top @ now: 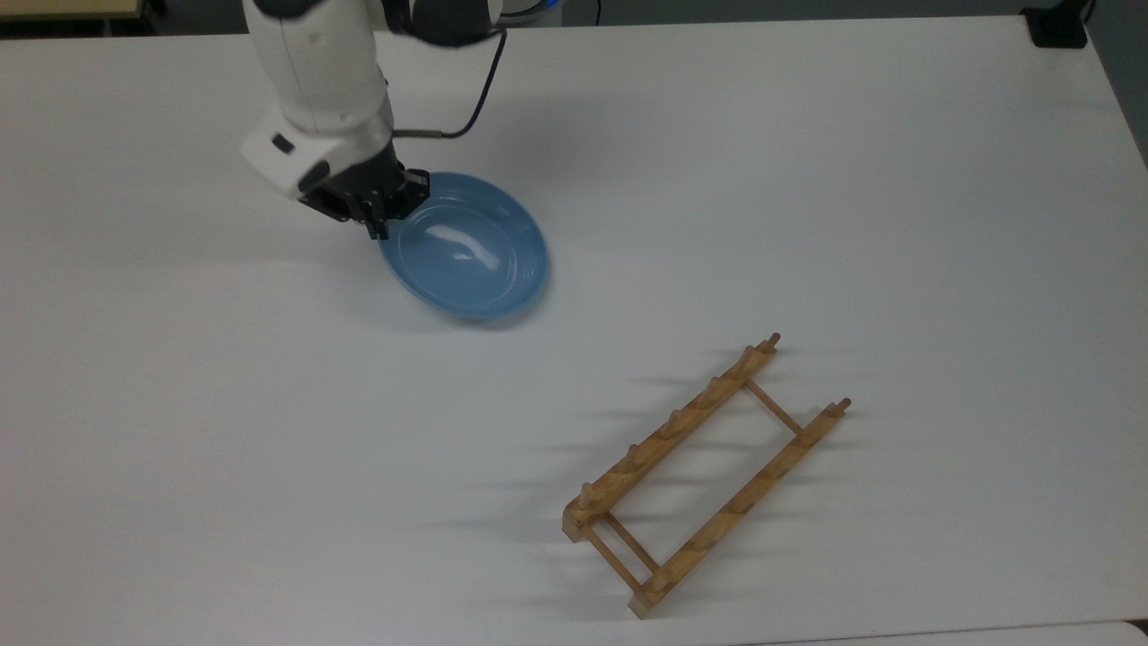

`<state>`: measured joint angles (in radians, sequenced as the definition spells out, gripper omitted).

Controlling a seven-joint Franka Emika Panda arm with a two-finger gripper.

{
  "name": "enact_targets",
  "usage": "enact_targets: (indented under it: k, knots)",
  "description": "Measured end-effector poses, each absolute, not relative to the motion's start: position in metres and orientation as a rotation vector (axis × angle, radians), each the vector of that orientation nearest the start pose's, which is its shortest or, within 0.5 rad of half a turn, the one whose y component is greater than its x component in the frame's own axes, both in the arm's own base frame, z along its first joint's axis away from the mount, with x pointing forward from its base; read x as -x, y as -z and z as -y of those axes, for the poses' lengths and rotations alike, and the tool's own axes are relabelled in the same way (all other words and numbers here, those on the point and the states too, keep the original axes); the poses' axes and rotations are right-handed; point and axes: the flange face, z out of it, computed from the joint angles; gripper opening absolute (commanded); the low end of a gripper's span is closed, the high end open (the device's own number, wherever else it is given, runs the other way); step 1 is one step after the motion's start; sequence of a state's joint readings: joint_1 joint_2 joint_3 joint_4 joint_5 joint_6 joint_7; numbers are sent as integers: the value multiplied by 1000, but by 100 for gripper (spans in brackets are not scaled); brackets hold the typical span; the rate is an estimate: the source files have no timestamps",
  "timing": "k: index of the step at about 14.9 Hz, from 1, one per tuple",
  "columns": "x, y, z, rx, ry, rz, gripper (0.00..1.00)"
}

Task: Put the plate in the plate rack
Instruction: 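Lift the plate by its rim and carry it toward the wooden rack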

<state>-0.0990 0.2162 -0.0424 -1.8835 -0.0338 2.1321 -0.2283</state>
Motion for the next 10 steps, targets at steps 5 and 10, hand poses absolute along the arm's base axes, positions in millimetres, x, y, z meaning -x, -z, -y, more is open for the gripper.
enact_targets:
  k: [5, 10]
  knots:
    - [-622, -558, 47, 3159, 487, 258, 0]
    - [-622, -642, -47, 3143, 762, 490, 0]
